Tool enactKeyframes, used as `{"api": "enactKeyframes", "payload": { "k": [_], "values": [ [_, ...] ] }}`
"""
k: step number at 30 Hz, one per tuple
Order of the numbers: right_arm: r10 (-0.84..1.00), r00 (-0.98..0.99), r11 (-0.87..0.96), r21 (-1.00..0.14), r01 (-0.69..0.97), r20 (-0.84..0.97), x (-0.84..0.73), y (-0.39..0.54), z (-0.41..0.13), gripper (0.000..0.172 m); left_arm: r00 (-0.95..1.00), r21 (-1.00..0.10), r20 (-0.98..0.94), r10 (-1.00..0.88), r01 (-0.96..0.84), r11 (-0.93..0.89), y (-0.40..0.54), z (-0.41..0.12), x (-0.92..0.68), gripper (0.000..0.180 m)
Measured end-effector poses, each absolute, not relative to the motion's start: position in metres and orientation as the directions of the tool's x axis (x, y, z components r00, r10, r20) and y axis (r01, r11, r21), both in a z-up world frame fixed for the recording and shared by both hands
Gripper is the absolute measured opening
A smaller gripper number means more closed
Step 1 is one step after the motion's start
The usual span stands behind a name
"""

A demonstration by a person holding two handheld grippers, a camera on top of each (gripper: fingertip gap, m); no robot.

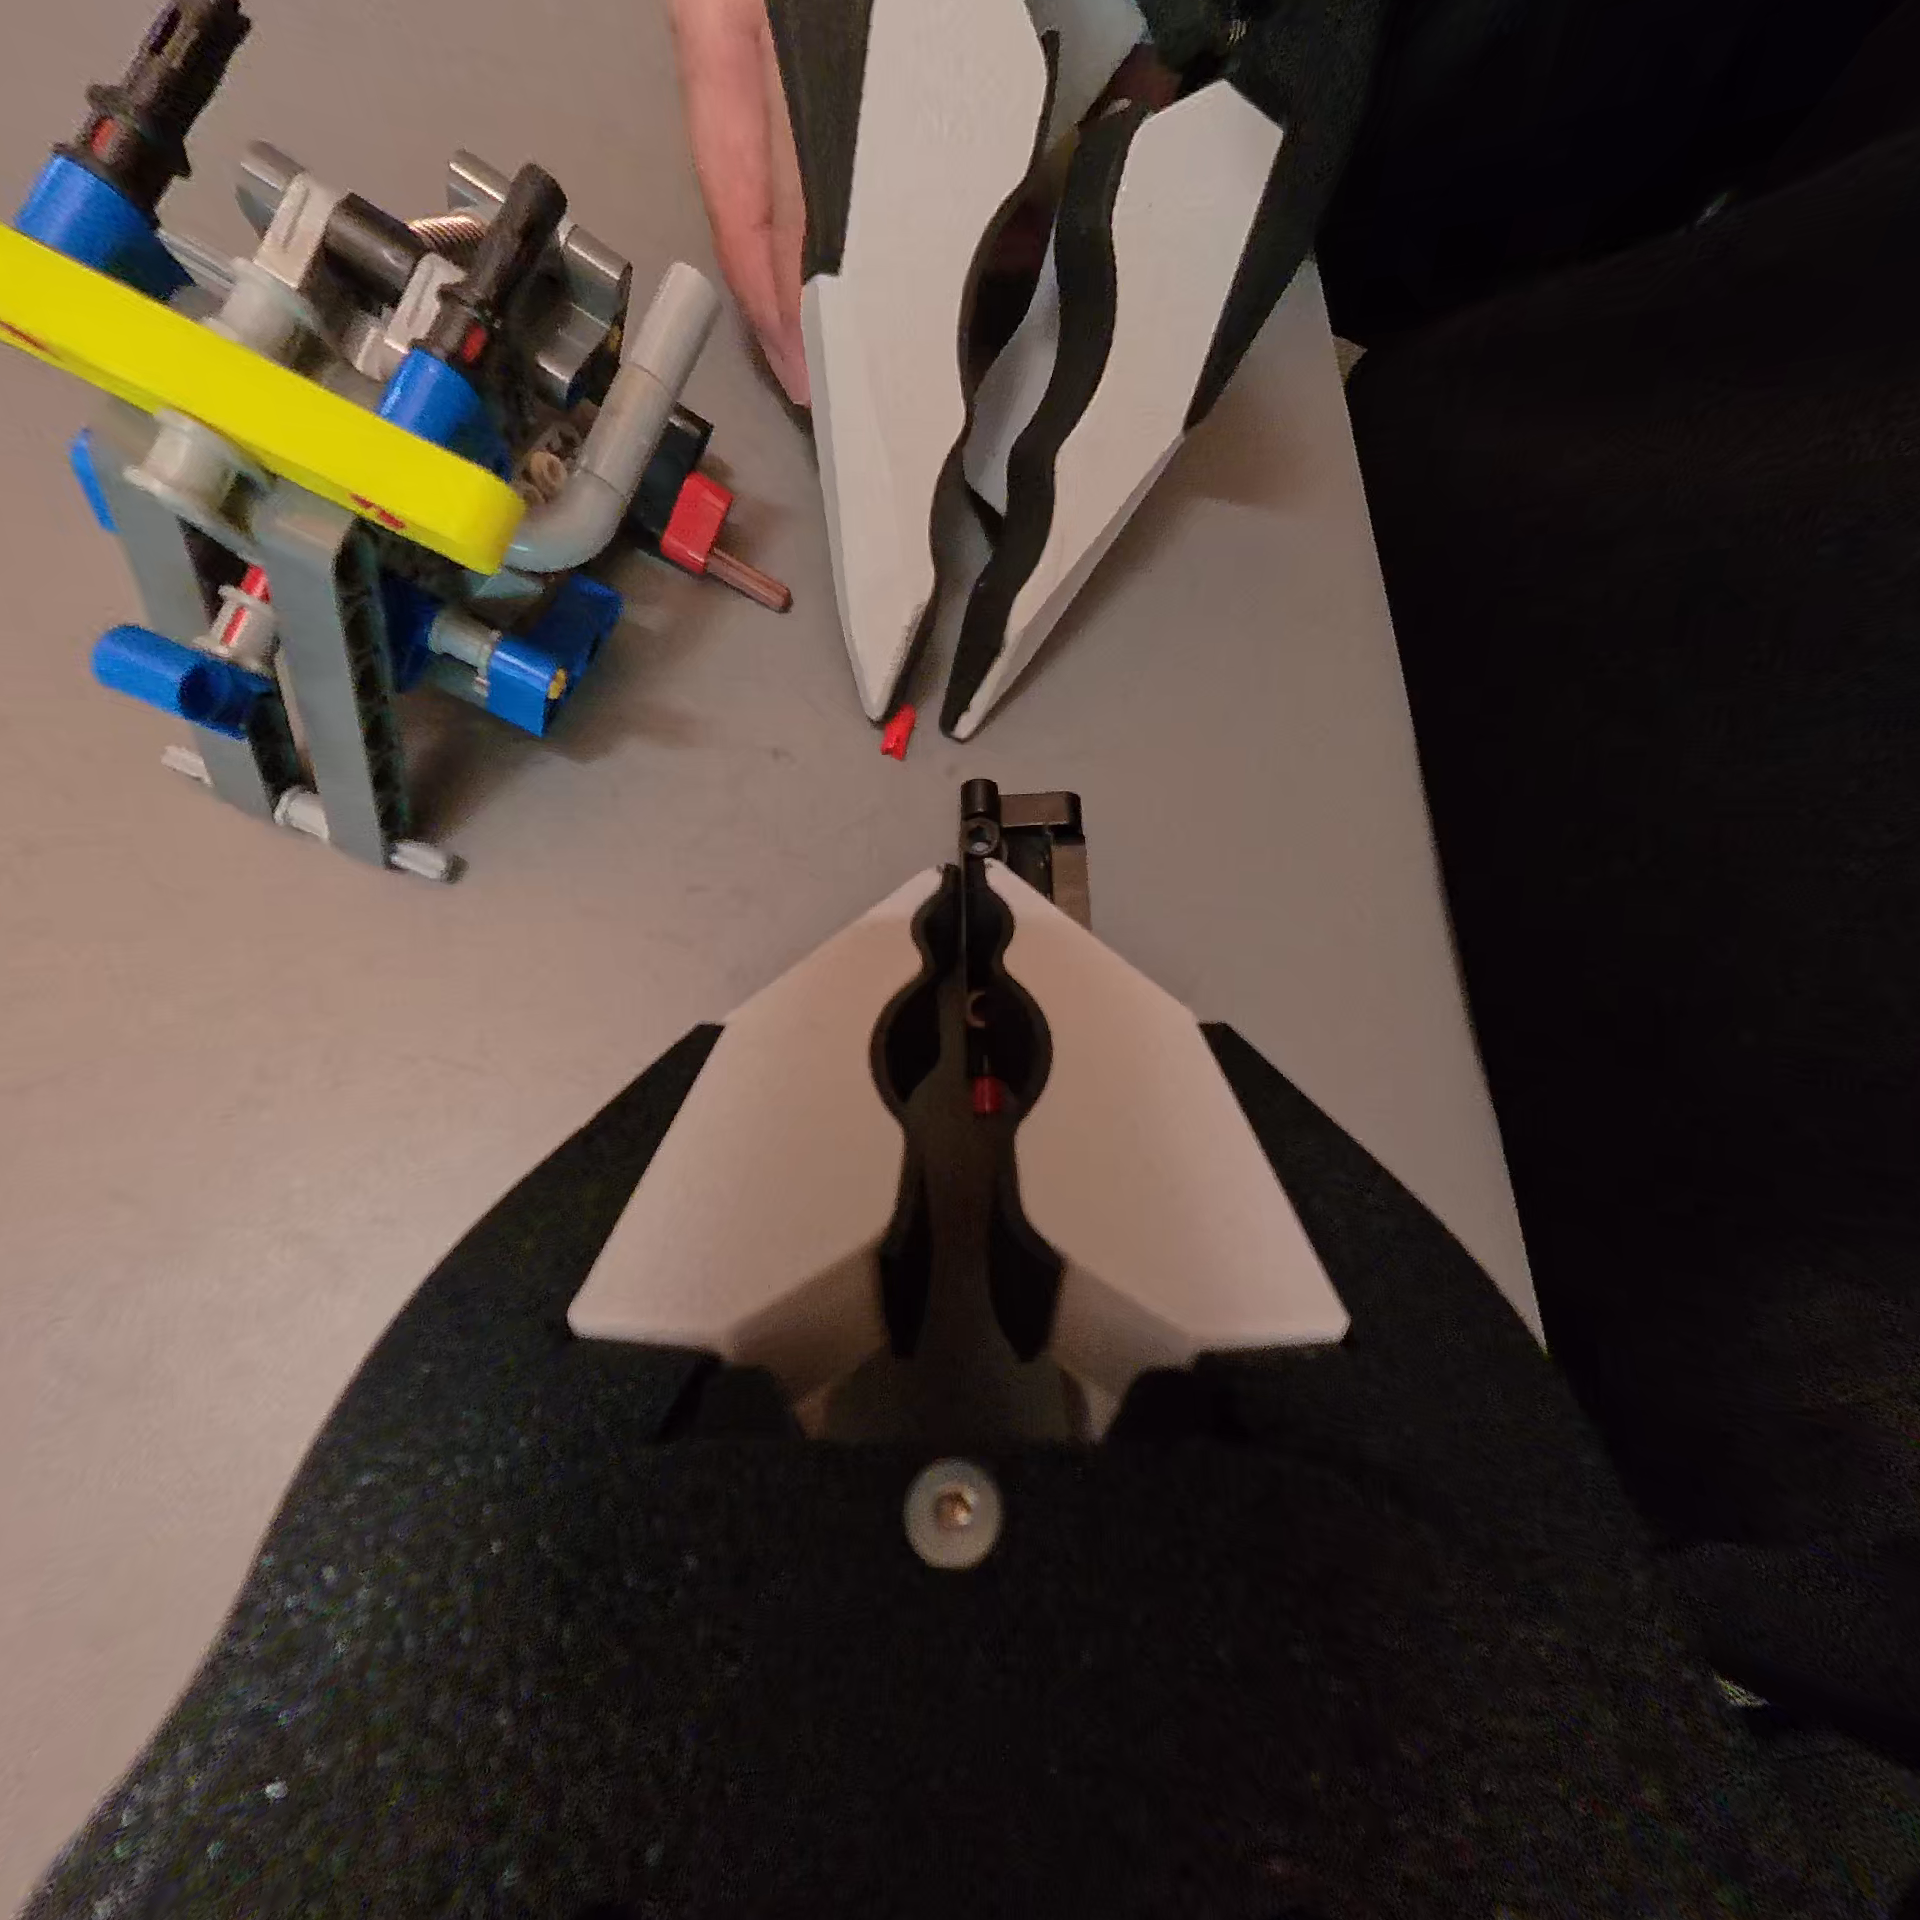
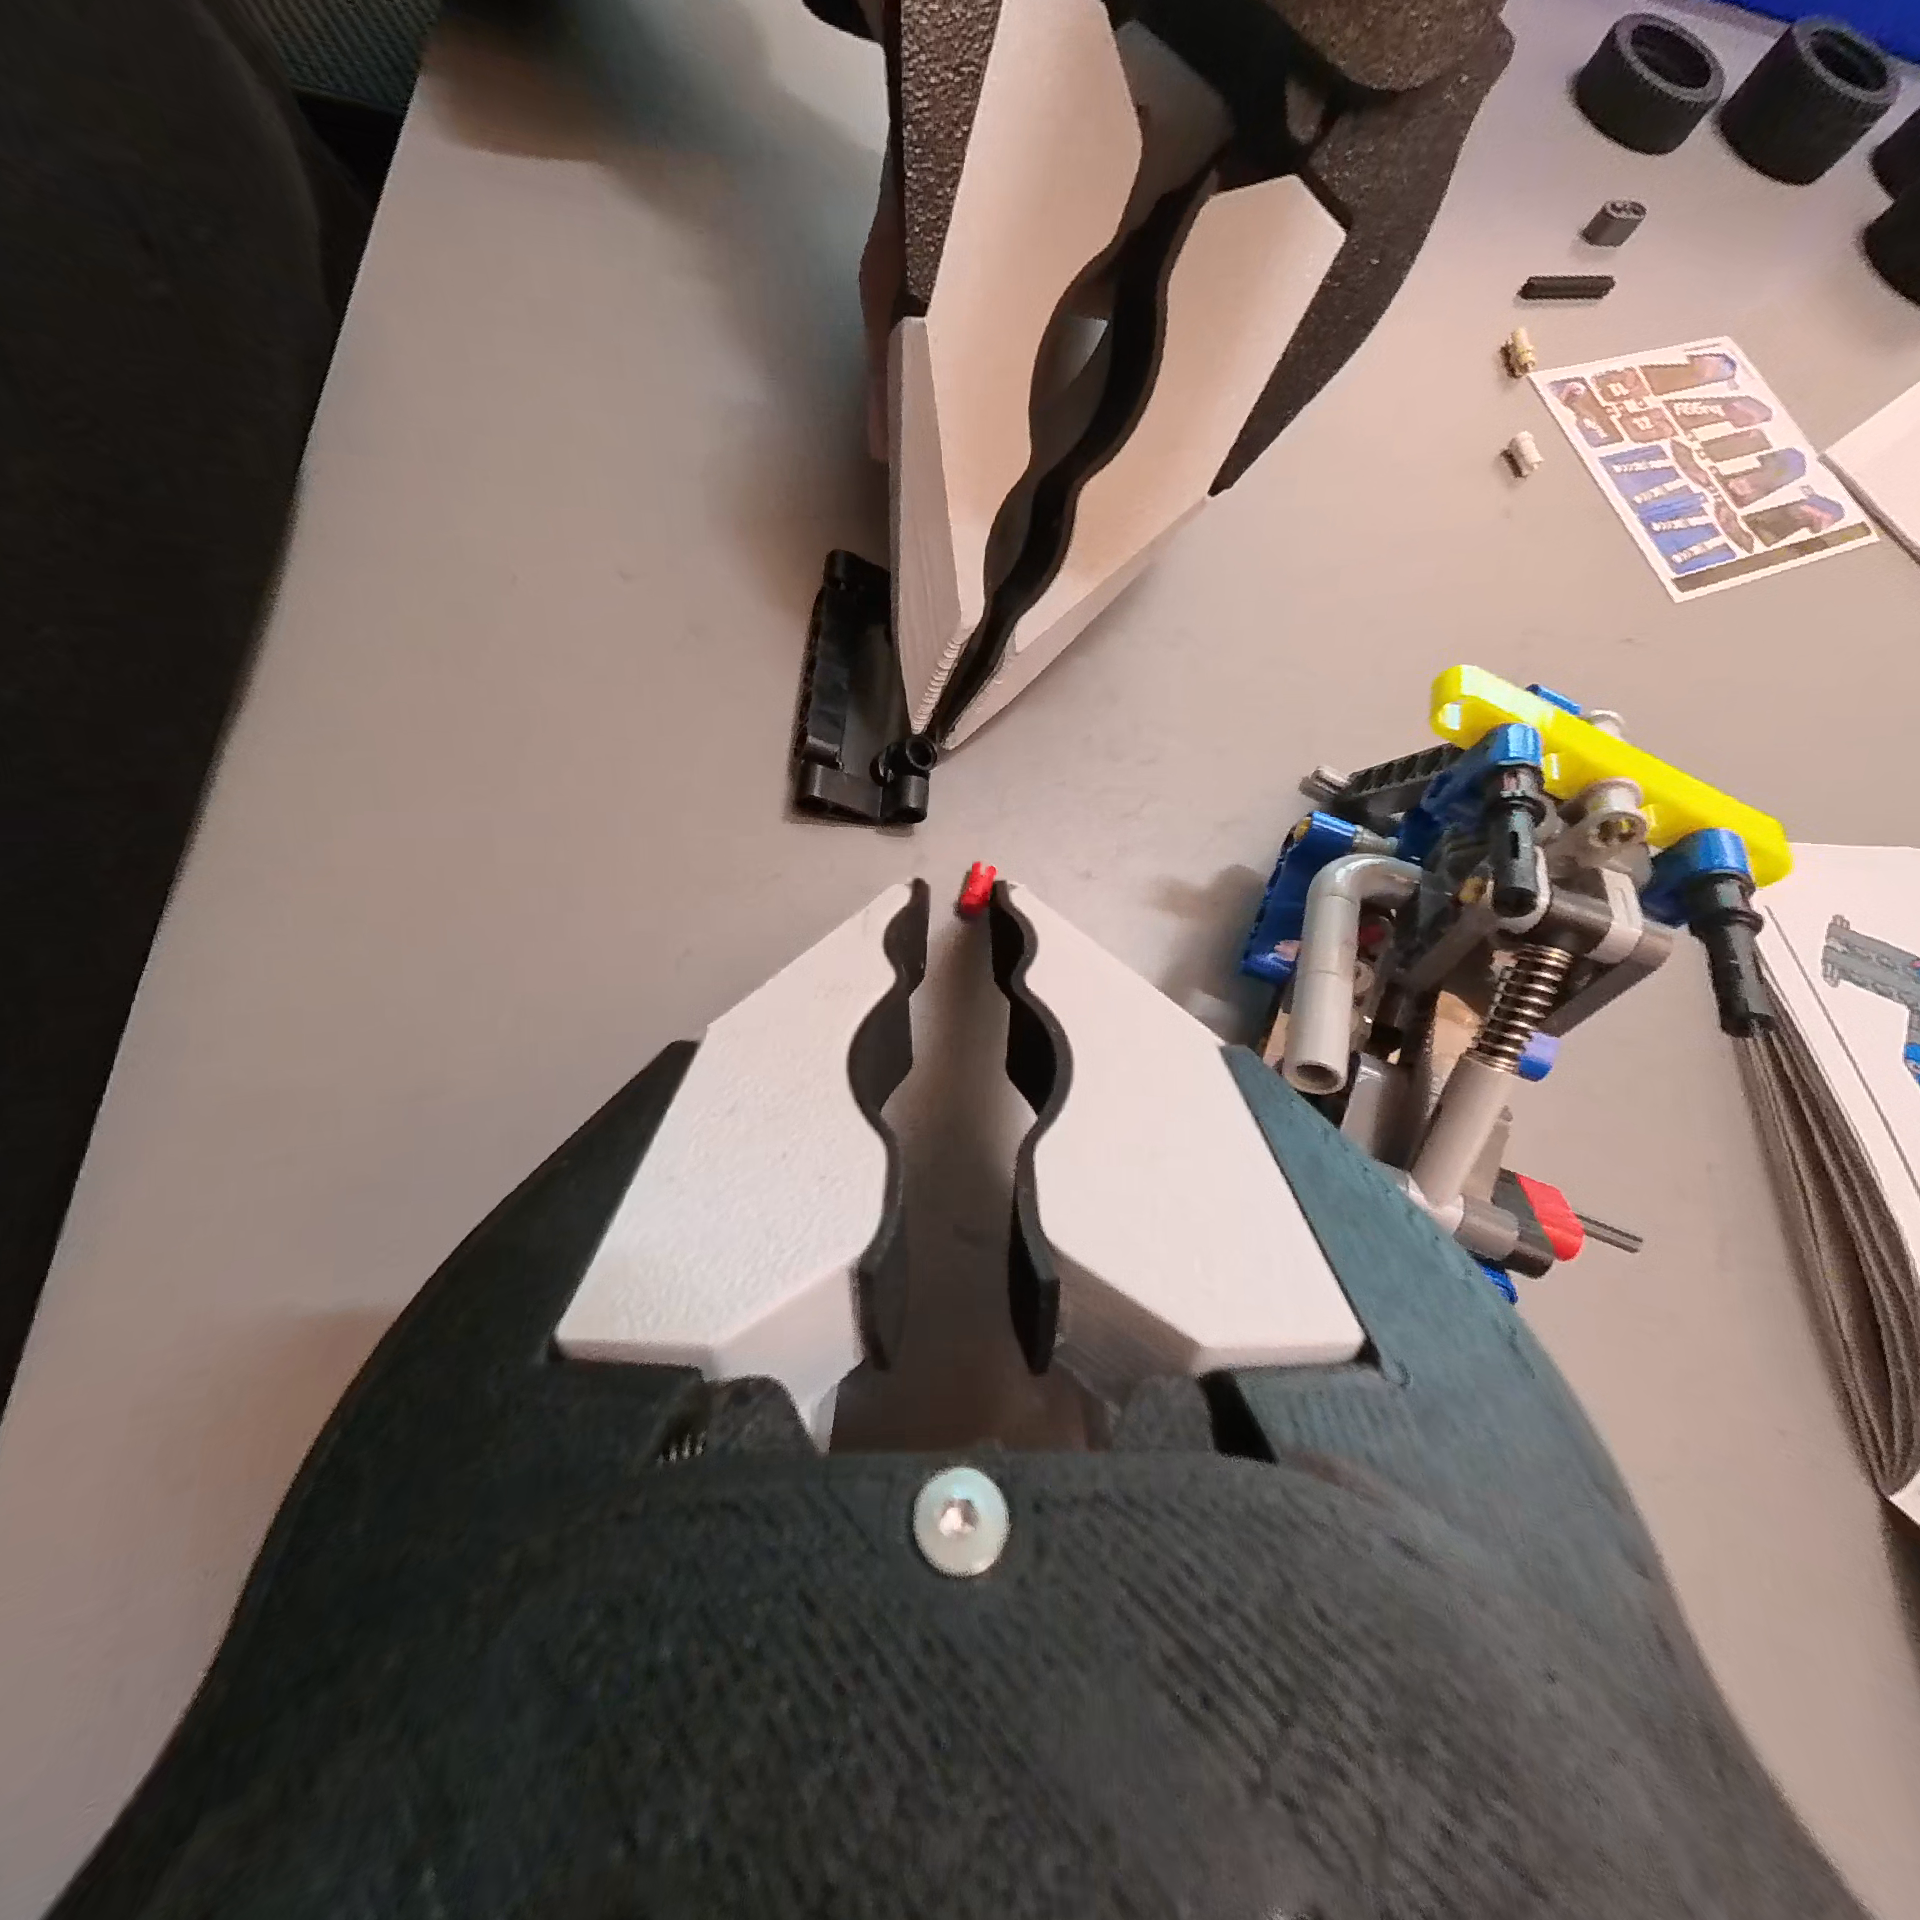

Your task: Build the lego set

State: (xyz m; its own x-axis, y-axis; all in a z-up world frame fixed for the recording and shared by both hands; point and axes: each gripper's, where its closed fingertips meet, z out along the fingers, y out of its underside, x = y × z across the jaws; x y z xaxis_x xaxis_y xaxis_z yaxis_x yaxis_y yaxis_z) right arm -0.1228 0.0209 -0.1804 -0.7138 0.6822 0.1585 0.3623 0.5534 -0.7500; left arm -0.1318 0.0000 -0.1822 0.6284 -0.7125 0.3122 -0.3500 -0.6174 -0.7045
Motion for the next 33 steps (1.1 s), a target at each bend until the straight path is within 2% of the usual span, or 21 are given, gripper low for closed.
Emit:
{"api": "enactKeyframes", "payload": {
  "k": [8,16,23,33],
  "values": [
    [0.707,-0.691,0.537,-0.751,0.385,0.152,-0.124,0.025,-0.18,0.01,0.652,-0.723,0.302,-0.696,-0.319,-0.613,0.007,-0.178,-0.135,0.0],
    [0.714,-0.68,0.541,-0.746,0.388,0.165,-0.125,0.027,-0.181,0.003,0.668,-0.716,0.308,-0.677,-0.307,-0.627,0.016,-0.18,-0.137,0.0],
    [0.743,-0.65,0.519,-0.749,0.412,0.157,-0.128,0.032,-0.181,0.009,0.665,-0.706,0.315,-0.677,-0.312,-0.636,0.016,-0.182,-0.137,0.0],
    [0.758,-0.633,0.511,-0.745,0.429,0.155,-0.128,0.037,-0.181,0.006,0.659,-0.701,0.33,-0.676,-0.308,-0.643,0.017,-0.182,-0.133,0.0]
  ]
}}
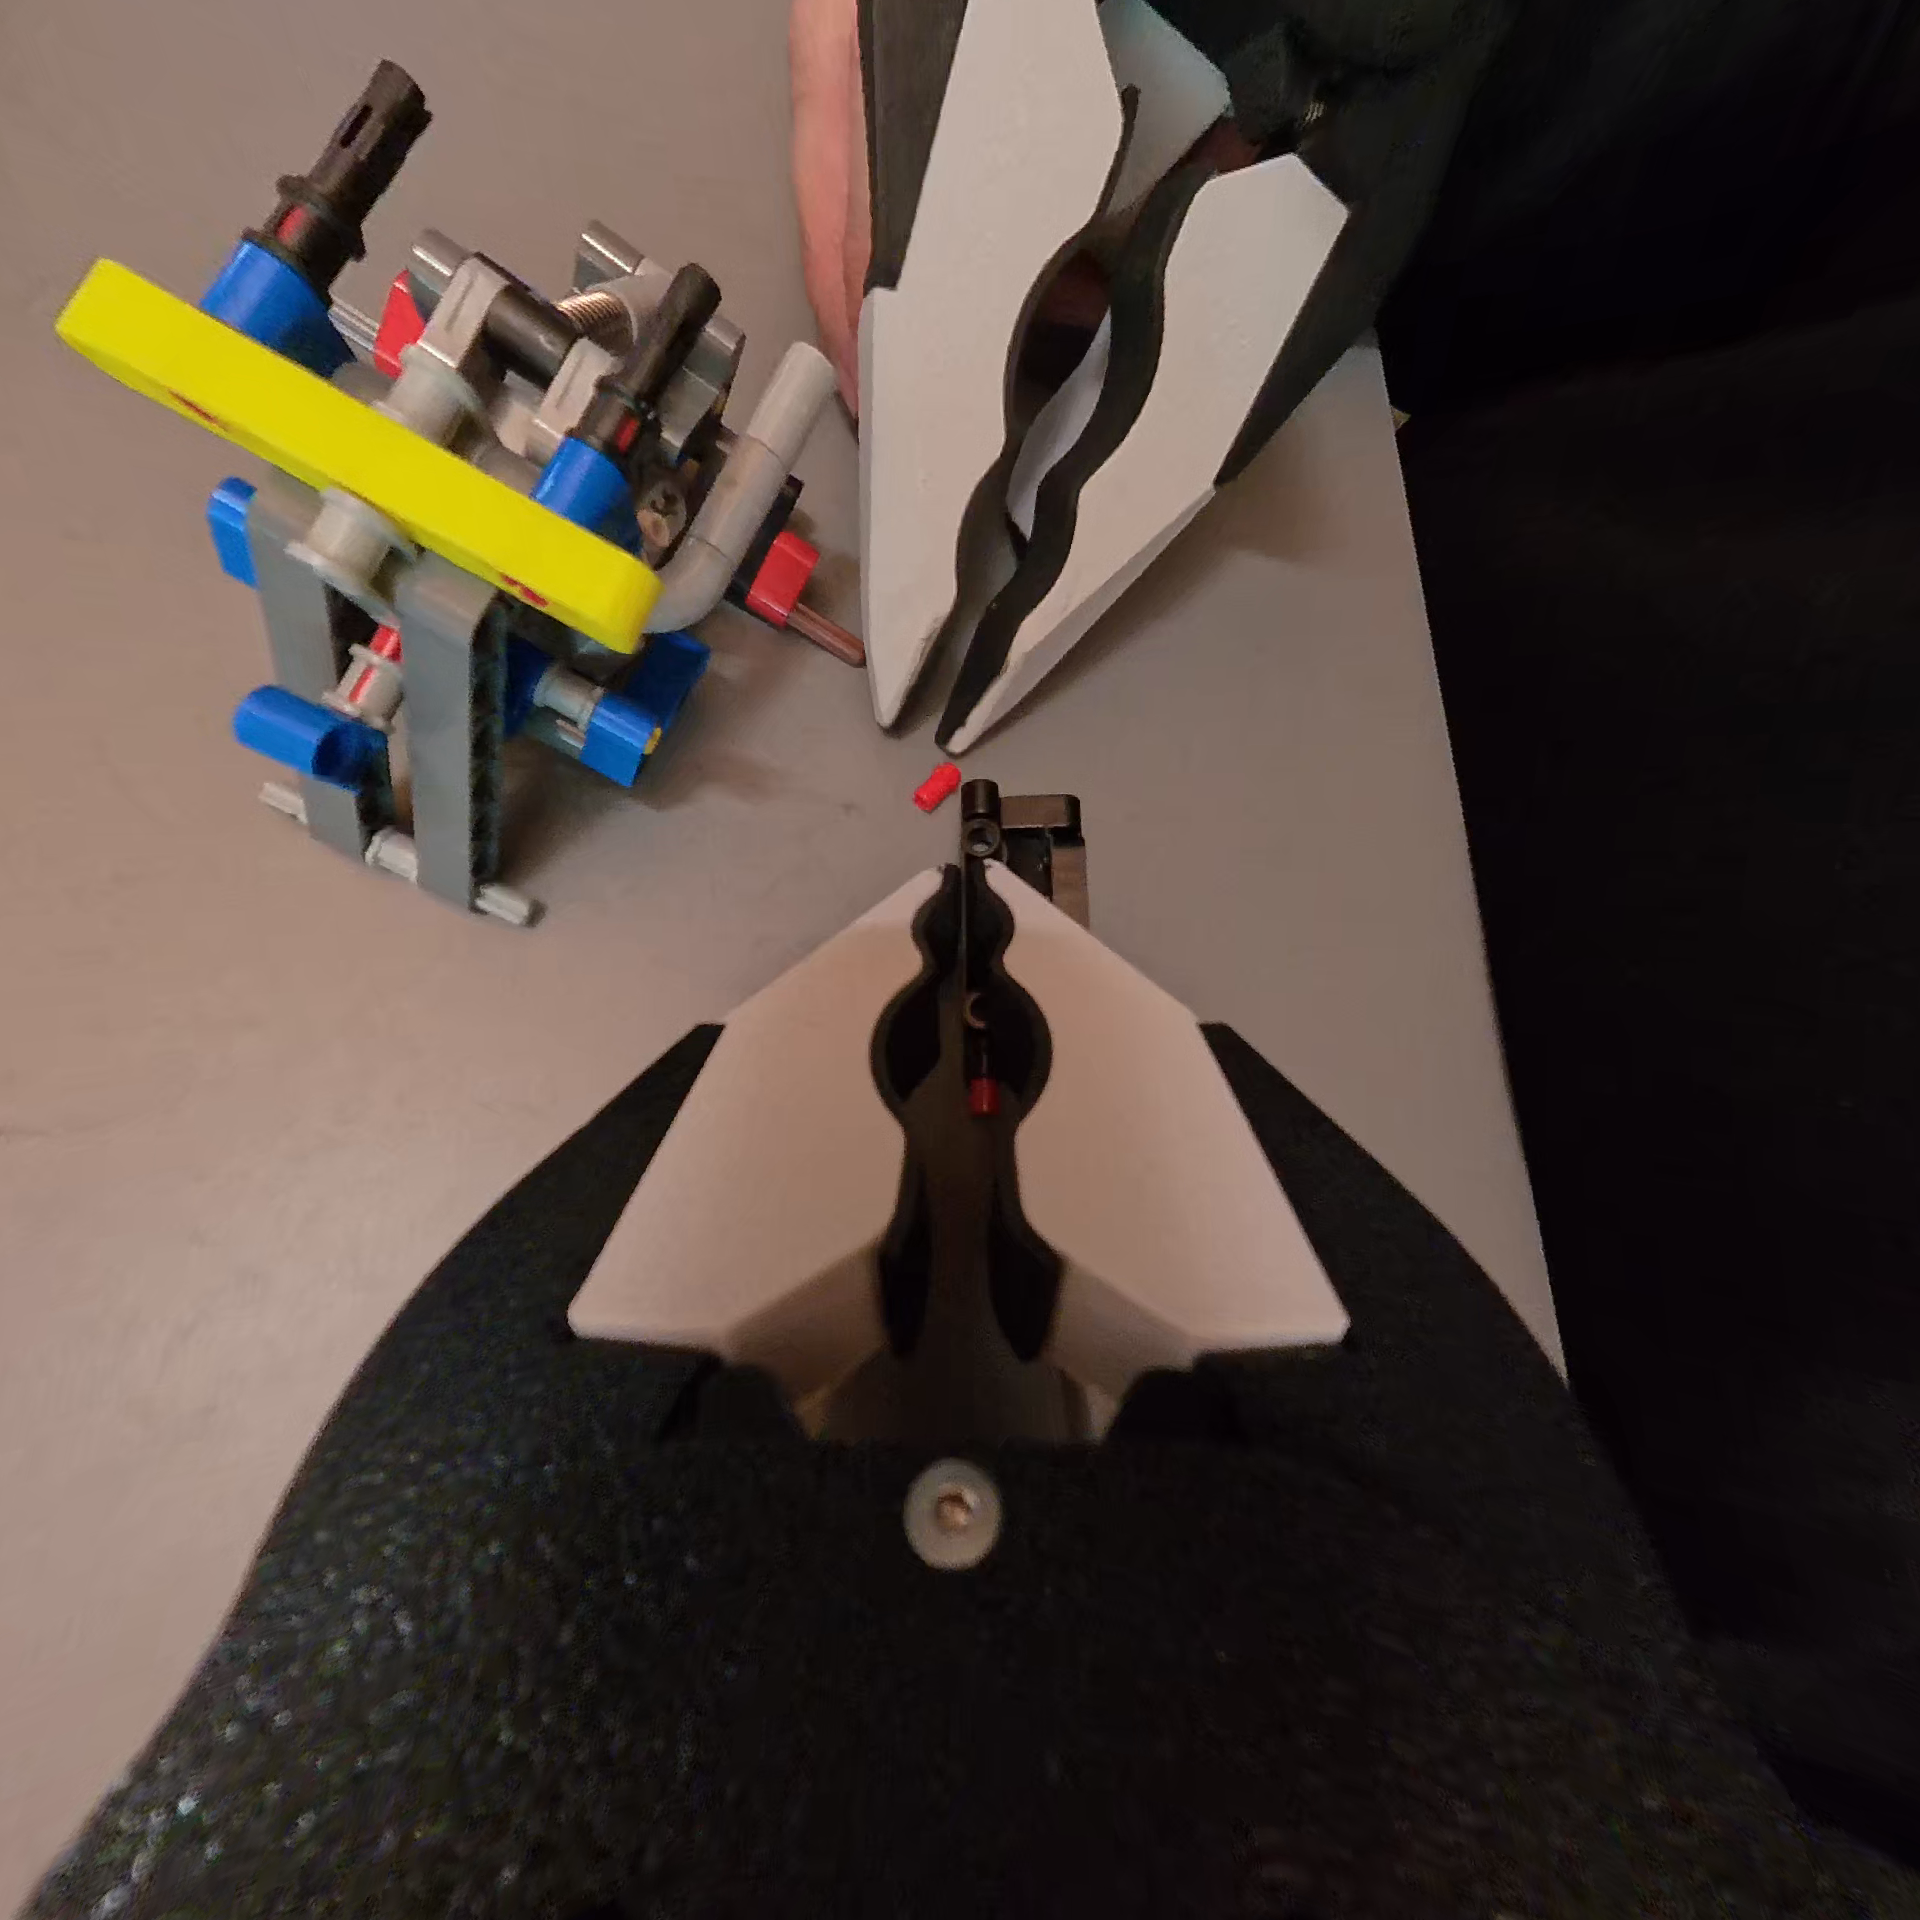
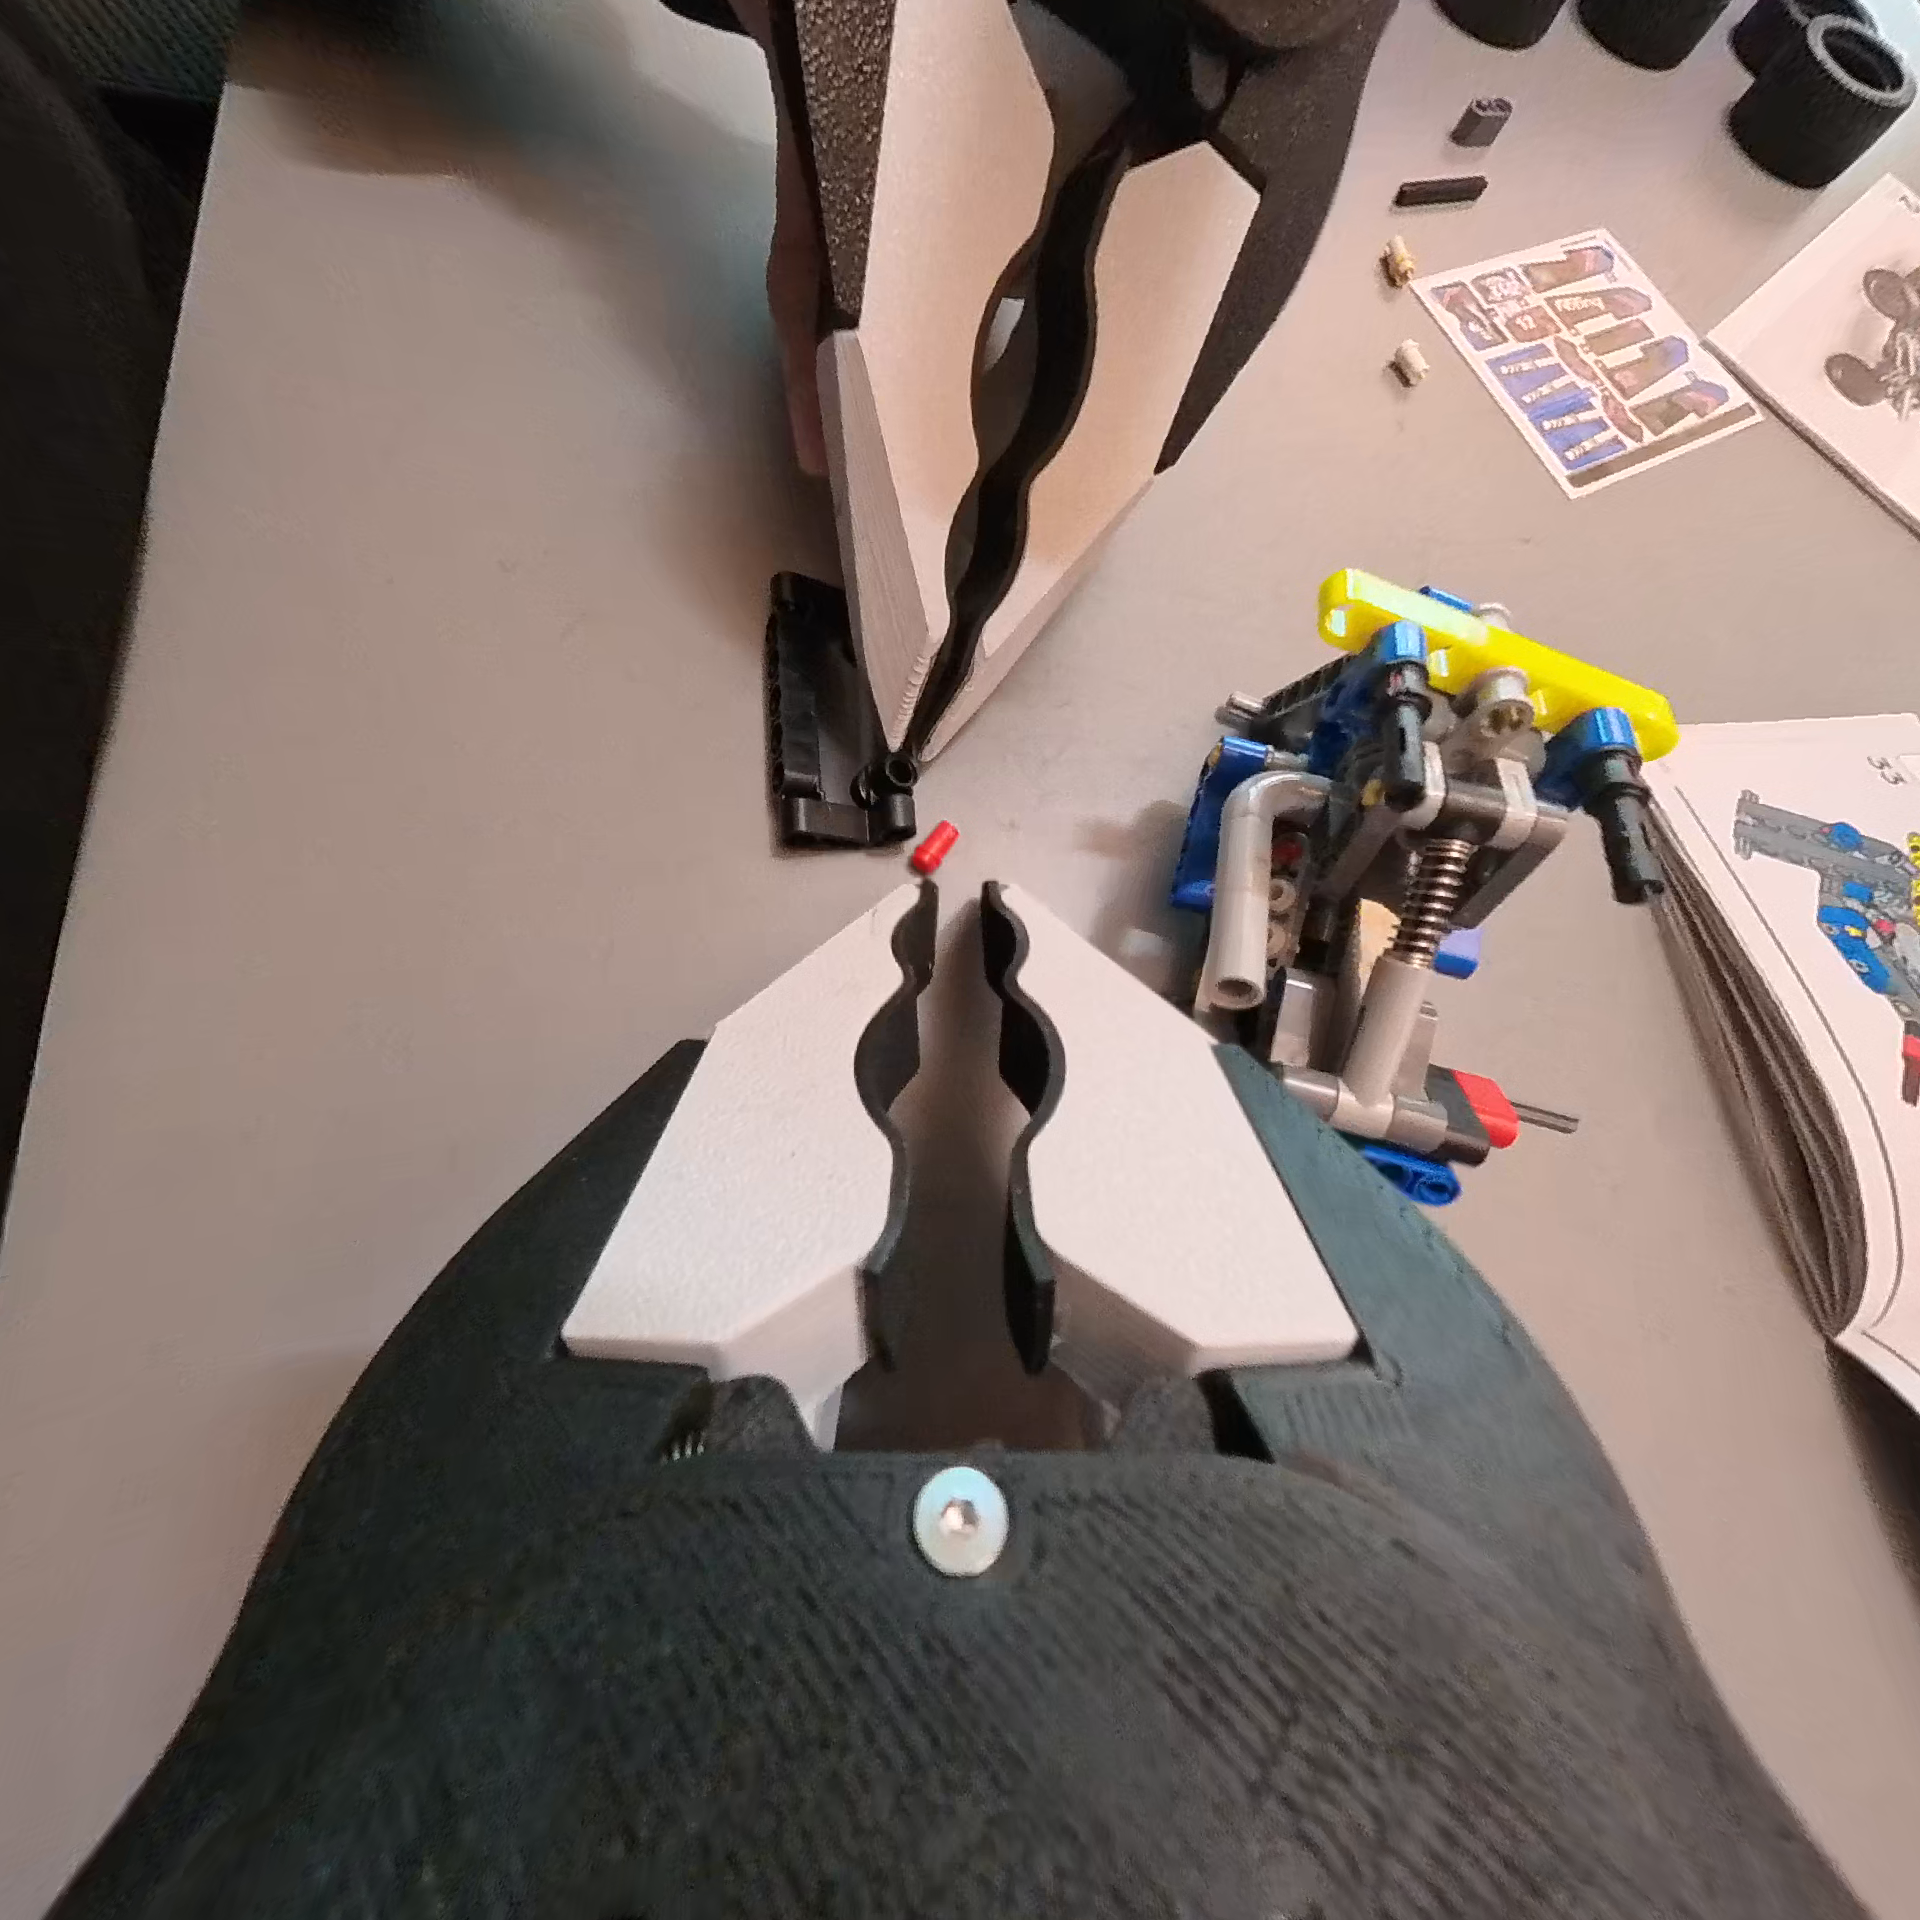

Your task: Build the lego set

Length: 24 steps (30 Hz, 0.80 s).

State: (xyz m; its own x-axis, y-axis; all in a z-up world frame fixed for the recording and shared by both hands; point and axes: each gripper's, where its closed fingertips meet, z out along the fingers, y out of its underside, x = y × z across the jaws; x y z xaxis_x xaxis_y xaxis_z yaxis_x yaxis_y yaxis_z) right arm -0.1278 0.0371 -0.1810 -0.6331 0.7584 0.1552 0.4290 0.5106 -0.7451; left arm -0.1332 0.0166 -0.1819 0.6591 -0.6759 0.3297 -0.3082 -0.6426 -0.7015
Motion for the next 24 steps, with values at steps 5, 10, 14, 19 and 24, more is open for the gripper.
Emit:
{"api": "enactKeyframes", "payload": {
  "k": [5,10,14,19,24],
  "values": [
    [0.803,-0.586,0.464,-0.732,0.498,0.11,-0.124,0.035,-0.181,0.007,0.66,-0.699,0.337,-0.671,-0.303,-0.648,0.015,-0.182,-0.137,0.0],
    [0.877,-0.478,0.35,-0.754,0.556,0.055,-0.13,0.029,-0.182,0.009,0.656,-0.694,0.354,-0.666,-0.293,-0.658,0.013,-0.182,-0.14,0.0],
    [0.89,-0.452,0.337,-0.749,0.571,0.056,-0.13,0.027,-0.182,0.006,0.649,-0.694,0.354,-0.674,-0.301,-0.654,0.012,-0.182,-0.14,0.0],
    [0.925,-0.378,0.273,-0.752,0.6,0.035,-0.132,0.03,-0.182,0.003,0.647,-0.695,0.353,-0.676,-0.302,-0.652,0.012,-0.182,-0.141,0.0],
    [0.939,-0.342,0.247,-0.752,0.611,0.03,-0.131,0.032,-0.182,0.004,0.646,-0.696,0.351,-0.678,-0.304,-0.651,0.012,-0.182,-0.141,0.0]
  ]
}}
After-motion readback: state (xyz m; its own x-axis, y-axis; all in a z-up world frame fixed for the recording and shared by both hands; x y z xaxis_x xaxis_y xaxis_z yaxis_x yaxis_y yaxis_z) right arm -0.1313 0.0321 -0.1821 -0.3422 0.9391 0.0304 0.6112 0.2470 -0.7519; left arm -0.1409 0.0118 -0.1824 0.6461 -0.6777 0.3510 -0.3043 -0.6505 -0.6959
